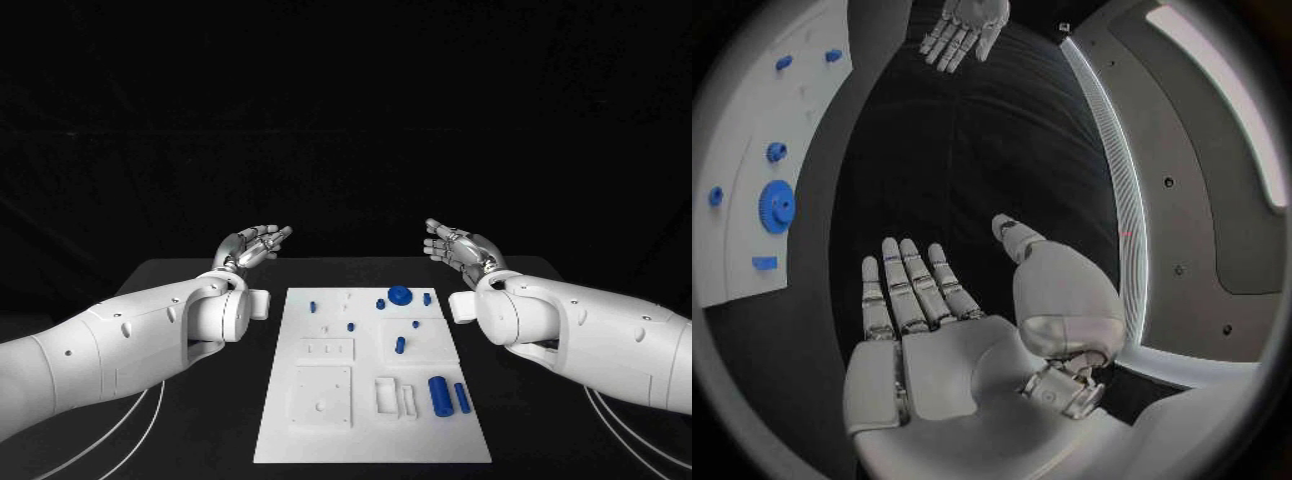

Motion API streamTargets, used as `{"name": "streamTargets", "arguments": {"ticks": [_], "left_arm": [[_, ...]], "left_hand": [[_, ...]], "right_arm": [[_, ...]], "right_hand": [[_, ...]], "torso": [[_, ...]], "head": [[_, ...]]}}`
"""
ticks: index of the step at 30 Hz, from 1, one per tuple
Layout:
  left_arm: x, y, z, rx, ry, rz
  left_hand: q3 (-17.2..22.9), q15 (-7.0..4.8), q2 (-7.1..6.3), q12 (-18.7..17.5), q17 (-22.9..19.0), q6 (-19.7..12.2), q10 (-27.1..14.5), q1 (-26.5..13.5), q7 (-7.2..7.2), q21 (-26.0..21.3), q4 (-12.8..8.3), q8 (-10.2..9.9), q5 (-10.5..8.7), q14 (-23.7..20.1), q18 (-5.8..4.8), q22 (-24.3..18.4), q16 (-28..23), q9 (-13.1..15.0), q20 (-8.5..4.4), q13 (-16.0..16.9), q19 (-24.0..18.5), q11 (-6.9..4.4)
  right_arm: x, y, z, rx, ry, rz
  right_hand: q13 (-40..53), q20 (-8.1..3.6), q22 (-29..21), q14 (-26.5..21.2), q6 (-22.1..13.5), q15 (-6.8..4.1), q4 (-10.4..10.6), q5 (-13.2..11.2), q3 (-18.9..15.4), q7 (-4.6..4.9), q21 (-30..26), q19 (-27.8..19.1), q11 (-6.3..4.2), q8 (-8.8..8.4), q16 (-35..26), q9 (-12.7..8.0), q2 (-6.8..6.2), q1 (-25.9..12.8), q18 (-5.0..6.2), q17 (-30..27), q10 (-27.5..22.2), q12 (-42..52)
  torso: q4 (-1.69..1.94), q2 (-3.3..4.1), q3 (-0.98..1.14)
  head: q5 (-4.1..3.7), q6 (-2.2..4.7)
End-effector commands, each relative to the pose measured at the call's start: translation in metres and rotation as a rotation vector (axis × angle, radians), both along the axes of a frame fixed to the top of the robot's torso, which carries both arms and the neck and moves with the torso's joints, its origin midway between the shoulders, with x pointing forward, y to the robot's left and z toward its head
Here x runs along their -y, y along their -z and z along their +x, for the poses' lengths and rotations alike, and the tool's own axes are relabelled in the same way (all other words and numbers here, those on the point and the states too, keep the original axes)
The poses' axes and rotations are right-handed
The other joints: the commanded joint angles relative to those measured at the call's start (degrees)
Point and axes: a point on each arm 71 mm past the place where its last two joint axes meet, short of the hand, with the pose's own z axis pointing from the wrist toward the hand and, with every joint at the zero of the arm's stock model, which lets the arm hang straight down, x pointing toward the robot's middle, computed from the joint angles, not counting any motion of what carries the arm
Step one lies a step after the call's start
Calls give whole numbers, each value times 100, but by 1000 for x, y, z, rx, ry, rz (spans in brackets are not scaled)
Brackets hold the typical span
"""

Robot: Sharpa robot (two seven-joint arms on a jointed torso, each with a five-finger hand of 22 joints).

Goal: Assemble the parts on the task board

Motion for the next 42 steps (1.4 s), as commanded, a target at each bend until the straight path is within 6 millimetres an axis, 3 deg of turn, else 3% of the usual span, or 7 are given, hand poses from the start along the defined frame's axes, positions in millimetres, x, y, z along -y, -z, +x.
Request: {"name": "streamTargets", "arguments": {"ticks": [1, 17, 24, 29, 36, 40, 42], "left_arm": [[2, -1, 8, -69, 86, -34], [1, -3, 11, -91, 128, -25], [4, -6, 7, -48, 138, -24], [6, -8, 4, -29, 157, -36], [8, -10, -2, -15, 180, -21], [9, -11, -8, -23, 208, -23], [9, -12, -11, -22, 216, -29]], "left_hand": [[25, 6, -14, 32, 23, 31, 38, 52, 6, 30, 7, 21, 16, 41, -86, 59, 27, 28, 4, 5, 37, 10], [-19, 22, 19, 46, 47, 56, 83, 84, 46, 24, 19, 50, 12, 53, -86, 73, 48, 48, -11, 12, 66, 40], [-343, 199, 419, 298, 183, 614, 766, 338, 508, 119, -243, 284, 68, 673, -35, 148, 350, 98, -143, 108, 416, 381], [-521, 143, 677, 453, 218, 1135, 1399, 521, 663, 194, -653, 351, 416, 1332, 135, 151, 588, -1, -186, 136, 809, 459], [-533, -213, 826, 658, 348, 1769, 2201, 666, 461, 387, -1209, 457, 435, 2141, 205, 189, 1048, -78, -424, 199, 1442, 206], [-495, -333, 905, 744, 423, 2048, 2494, 685, 357, 444, -1485, 495, 450, 2361, 192, 194, 1223, -87, -534, 253, 1666, 87], [-471, -355, 940, 736, 439, 2124, 2554, 640, 338, 440, -1600, 473, 469, 2390, 163, 187, 1267, -104, -577, 257, 1719, 69]], "right_arm": [[-5, 2, 7, -116, -202, -1], [17, -5, 27, -105, -237, -139], [20, -9, 29, -18, -238, -282], [20, -12, 32, 78, -258, -471], [14, -15, 34, 182, -317, -683], [5, -16, 33, 233, -406, -858], [-1, -18, 33, 266, -434, -937]], "right_hand": [[8, 34, 119, 50, 52, 19, -5, 27, 24, 350, 40, 20, 10, 37, 38, 23, 11, 83, 65, 22, 67, 22], [11, 39, 817, 238, 192, 84, -462, -2, -33, 407, 106, 361, 69, 133, 165, 7, -1, 518, 169, 68, 316, 34], [42, 31, 923, 859, 634, 196, -1089, 0, 296, 503, 224, 1168, 182, 318, 450, 22, -74, 823, 522, 151, 832, 132], [78, 75, 823, 1543, 1260, -25, -1429, -167, 1028, 419, 375, 1834, 7, 533, 719, 44, -290, 1062, 811, 232, 1512, 315], [116, 103, 812, 2367, 1882, -385, -1691, -361, 1571, 312, 691, 2643, -244, 691, 1080, 50, -368, 1164, 1142, 469, 2237, 477], [177, -264, 897, 3401, 2200, -897, -1828, -374, 1751, 203, 1272, 3848, -403, 767, 1641, 87, -426, 1258, 1148, 883, 2648, 553], [190, -353, 859, 3517, 2310, -965, -1863, -244, 1813, 156, 1312, 4030, -462, 774, 1683, 94, -461, 1269, 1148, 1008, 2779, 547]], "torso": [[0, 0, -1], [-8, -1, 18], [-7, 1, 13], [-7, 5, 12], [-14, 18, 7], [-2, 49, 11], [-1, 70, 20]], "head": [[-1, 0], [29, 6], [15, 21], [31, 0], [28, 12], [13, 51], [24, 82]]}}
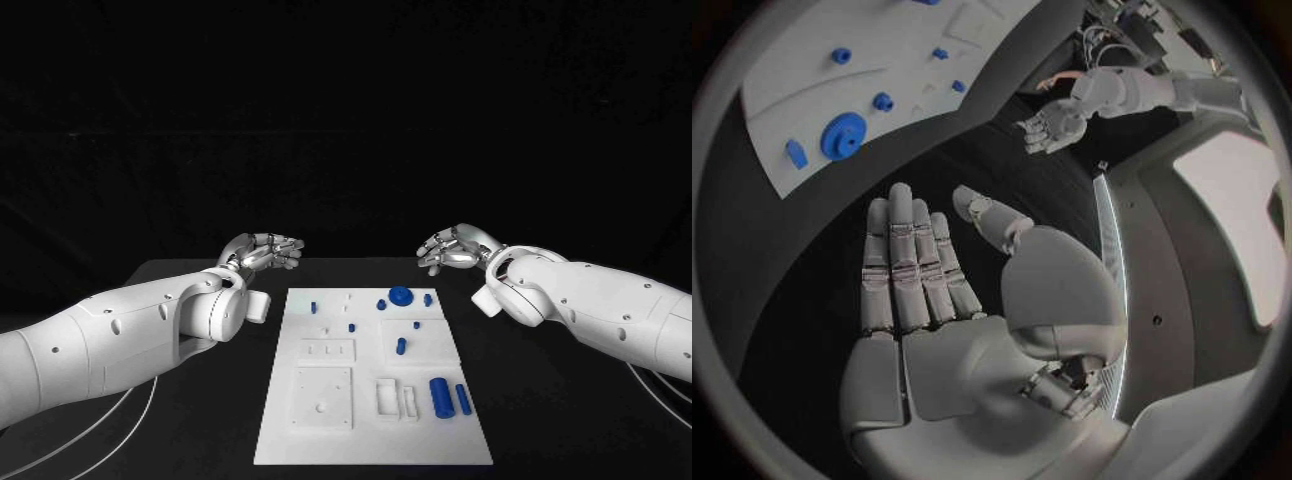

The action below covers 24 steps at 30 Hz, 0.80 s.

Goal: Assemble the parts on the task board

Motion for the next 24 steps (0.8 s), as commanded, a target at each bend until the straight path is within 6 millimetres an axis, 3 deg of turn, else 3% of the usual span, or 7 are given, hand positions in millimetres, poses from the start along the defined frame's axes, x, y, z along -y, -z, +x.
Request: {"name": "streamTargets", "arguments": {"ticks": [1, 3, 7, 10, 13, 18, 24], "left_arm": [[4, -5, -5, 30, 47, -3], [5, -6, -8, 29, 52, -7], [8, -8, -14, 35, 68, -16], [11, -10, -19, 44, 107, -18], [12, -14, -21, 76, 158, -12], [13, -20, -27, 93, 194, -5], [19, -27, -33, 97, 229, -27]], "left_hand": [[36, -27, 74, -7, 22, 100, 86, -47, -9, 14, -141, -29, 30, 79, 55, -2, 68, -23, -54, 8, 92, -12], [75, -53, 90, -36, 32, 139, 112, -86, -13, 19, -257, -65, 40, 118, 30, -2, 108, -44, -102, 3, 152, -16], [137, -66, 67, -211, 28, 39, -72, -188, 55, 21, -413, -204, 46, 135, -16, -2, 133, -109, -168, -61, 234, 90], [168, -68, 54, -286, 24, 2, -156, -223, 77, 15, -467, -252, 43, 134, -34, 0, 138, -131, -182, -88, 246, 135], [183, -65, 31, -355, 17, -48, -227, -284, 105, 3, -490, -303, 3, 122, -48, 1, 135, -154, -187, -112, 245, 175], [199, -63, 18, -405, 12, -81, -272, -321, 109, -7, -503, -336, -18, 113, -57, 3, 133, -169, -188, -128, 242, 189], [208, -62, 13, -423, 9, -95, -281, -344, 129, -12, -504, -352, -23, 110, -59, 4, 133, -175, -189, -133, 241, 206]], "right_arm": [[-14, -2, -3, 117, -140, -278], [-18, -4, -4, 148, -165, -324], [-25, -11, -5, 210, -201, -398], [-31, -16, -6, 255, -227, -448], [-37, -19, -8, 284, -251, -494], [-46, -22, -9, 323, -272, -561], [-53, -23, -10, 367, -276, -628]], "right_hand": [[5, -125, -24, 230, 105, -96, -22, 95, 45, -25, 97, 288, -49, -5, 103, -2, -37, 67, -62, 179, 118, -24], [0, -240, 20, 552, 135, -181, -25, 72, 26, -30, 265, 625, -93, -24, 290, -10, -69, 134, -62, 346, 156, -56], [-18, -620, 205, 1246, 221, -304, -31, 41, -98, -51, 759, 1502, -230, -80, 954, -43, -135, 287, -62, 841, 243, -144], [-40, -905, 242, 1451, 288, -375, -35, 49, -225, -68, 1258, 1993, -255, -148, 1711, -83, -178, 386, -62, 1380, 313, -239], [-58, -1108, 246, 1471, 348, -385, -18, 48, -308, -75, 1914, 2208, -271, -208, 2495, -114, -206, 424, -62, 1872, 383, -323], [-74, -1187, 246, 1330, 369, -377, -28, 19, -283, -73, 2413, 2137, -257, -268, 2883, -134, -222, 425, -62, 2042, 431, -416], [-91, -1189, 236, 1300, 352, -352, -23, -19, -279, -62, 2640, 2096, -233, -310, 3022, -144, -288, 399, -62, 2036, 411, -491]], "torso": [[10, 50, 15], [22, 84, 25], [60, 137, 46], [102, 187, 67], [134, 225, 81], [162, 296, 86], [195, 395, 76]], "head": [[1, 53], [-13, 68], [-41, 113], [-77, 132], [-82, 146], [-117, 187], [-148, 232]]}}
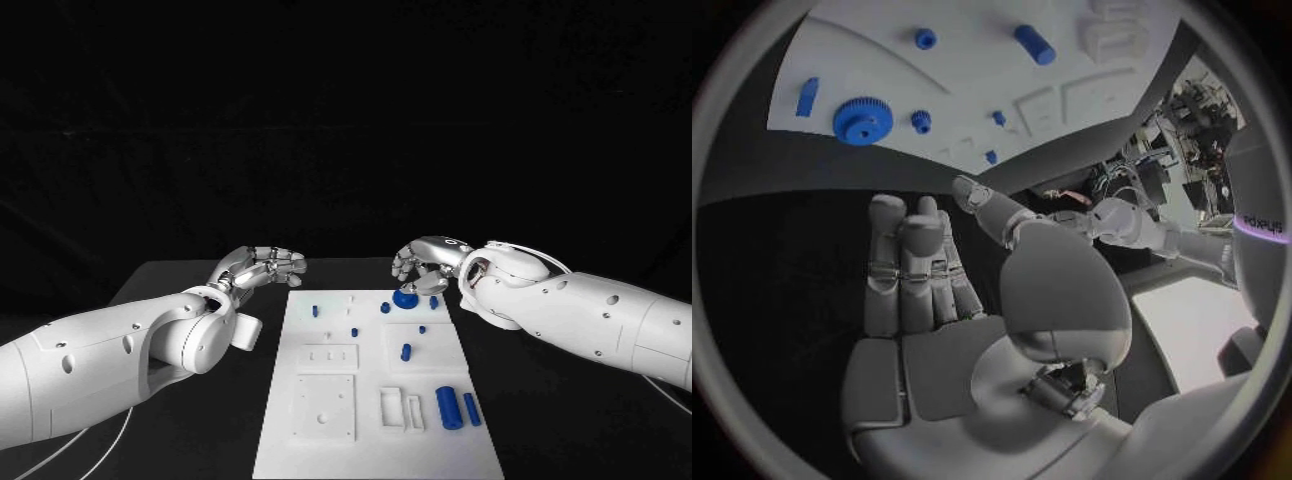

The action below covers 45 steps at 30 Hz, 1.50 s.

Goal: Assemble the parts on the task board

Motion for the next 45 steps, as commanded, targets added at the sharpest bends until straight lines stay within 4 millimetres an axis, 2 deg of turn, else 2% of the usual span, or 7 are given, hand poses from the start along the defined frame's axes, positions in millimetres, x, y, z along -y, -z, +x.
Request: {"name": "streamTargets", "arguments": {"ticks": [1, 7, 17, 38, 40, 41, 45], "left_arm": [[8, -7, -4, 33, 67, -11], [11, -16, -6, 41, 78, -30], [11, -22, -7, 48, 80, -38], [12, -32, -11, 56, 92, -44], [11, -32, -11, 57, 92, -44], [11, -33, -11, 58, 92, -44], [11, -34, -11, 60, 91, -44]], "left_hand": [[17, 20, 19, -40, -5, -34, -43, -62, 20, -15, -31, -36, -23, -11, -56, 5, 5, -7, -7, -7, 19, -2], [19, 19, 22, -44, -5, -35, -42, -75, 23, -14, -29, -39, -24, -9, -57, 6, 7, -8, -7, -8, 21, 1], [20, 18, 24, -50, -6, -34, -41, -93, 25, -14, -26, -42, -24, -6, -57, 8, 9, -9, -8, -8, 25, 3], [22, 16, 22, -62, -7, -29, -36, -133, 26, -15, -17, -45, -21, -3, -58, 11, 13, -10, -11, -9, 31, 4], [23, 16, 22, -62, -7, -28, -36, -134, 25, -15, -18, -46, -21, -3, -57, 12, 13, -10, -11, -9, 31, 4], [23, 16, 21, -63, -7, -28, -36, -134, 25, -15, -18, -46, -21, -3, -57, 12, 13, -10, -11, -9, 31, 4], [24, 16, 19, -65, -7, -28, -36, -137, 25, -16, -19, -46, -20, -3, -57, 12, 13, -10, -12, -9, 31, 4]], "right_arm": [[-4, -1, -1, 72, -7, -112], [-16, -3, -5, 157, -30, -201], [-25, -4, -7, 222, -39, -256], [-23, 8, -4, 185, -29, -281], [-24, 8, -4, 184, -30, -281], [-24, 9, -4, 183, -31, -281], [-25, 12, -4, 176, -32, -282]], "right_hand": [[-8, -137, 143, -38, 20, 6, -10, -20, 11, 11, 42, 104, 23, -29, 44, -8, -53, 5, 237, -6, 16, -34], [-58, -117, 134, -63, 45, 53, -10, -54, 68, -54, 156, 64, 72, -38, 114, -16, -181, 72, 237, -44, -125, -108], [-86, -55, 110, -77, 117, 74, 47, -422, 357, -75, 270, 74, 90, -55, 233, -45, -357, 96, 237, -154, -144, -73], [-81, -57, 107, -83, 169, 57, 86, -498, 504, -60, 331, 105, 74, -58, 309, -58, -365, 30, 237, -224, -80, -66], [-81, -58, 107, -83, 170, 57, 88, -497, 508, -59, 333, 107, 73, -58, 312, -59, -363, 27, 237, -226, -79, -66], [-82, -58, 107, -83, 171, 57, 89, -498, 511, -58, 334, 107, 73, -58, 314, -59, -363, 25, 237, -227, -78, -66], [-82, -60, 106, -83, 176, 56, 98, -500, 523, -58, 340, 110, 72, -59, 325, -61, -358, 11, 237, -235, -75, -67]], "torso": [[34, 98, -4], [58, 181, -15], [107, 288, -12], [142, 419, -1], [175, 436, -21], [215, 457, -44], [226, 482, -40]], "head": [[-22, 35], [-47, 47], [-80, 82], [-107, 106], [-135, 114], [-174, 127], [-172, 126]]}}
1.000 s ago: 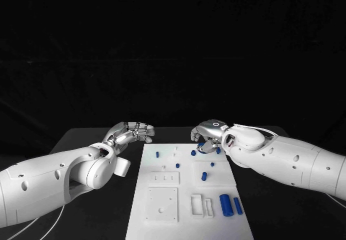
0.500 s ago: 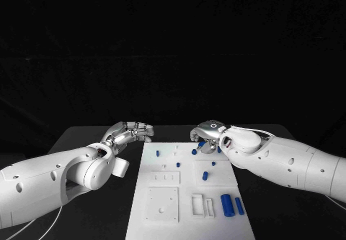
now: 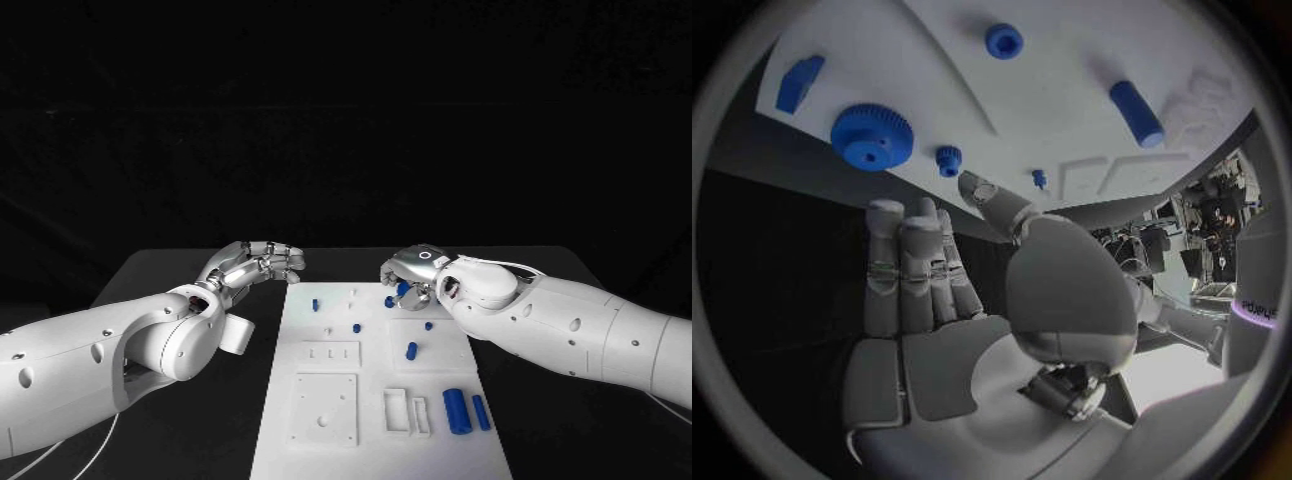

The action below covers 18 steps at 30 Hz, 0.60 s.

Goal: Assemble the parts on the task board

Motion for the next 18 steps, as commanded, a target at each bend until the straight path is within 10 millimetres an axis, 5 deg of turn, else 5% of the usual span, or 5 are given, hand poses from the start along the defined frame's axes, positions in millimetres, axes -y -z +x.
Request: {"name": "streamTargets", "arguments": {"ticks": [1, 18], "left_arm": [[2, -3, -1, 9, 18, -6], [2, -6, -2, 9, 21, -5]], "left_hand": [[24, 15, -1, -11, -8, -8, -36, -73, 5, -16, -19, -28, -20, -3, -55, 9, 14, -7, -13, -6, 32, 4], [29, 14, -6, -17, -9, -7, -35, -81, 5, -17, -21, -31, -19, -2, -54, 11, 15, -7, -14, -7, 33, 4]], "right_arm": [[-1, 3, 0, -8, -2, -20], [4, 9, 1, -25, 12, -27]], "right_hand": [[-4, -51, 106, -34, 54, 5, 5, -36, 48, 3, 35, 97, 1, -27, 29, -8, -9, -35, 267, -9, 59, 21], [39, -67, 126, -51, 167, -55, 44, -50, 131, -27, 207, 188, -60, 6, 108, -5, 26, -119, 267, -84, 241, 65]], "torso": [[39, 46, -10], [48, 112, 3]], "head": [[-13, 5], [6, -17]]}}
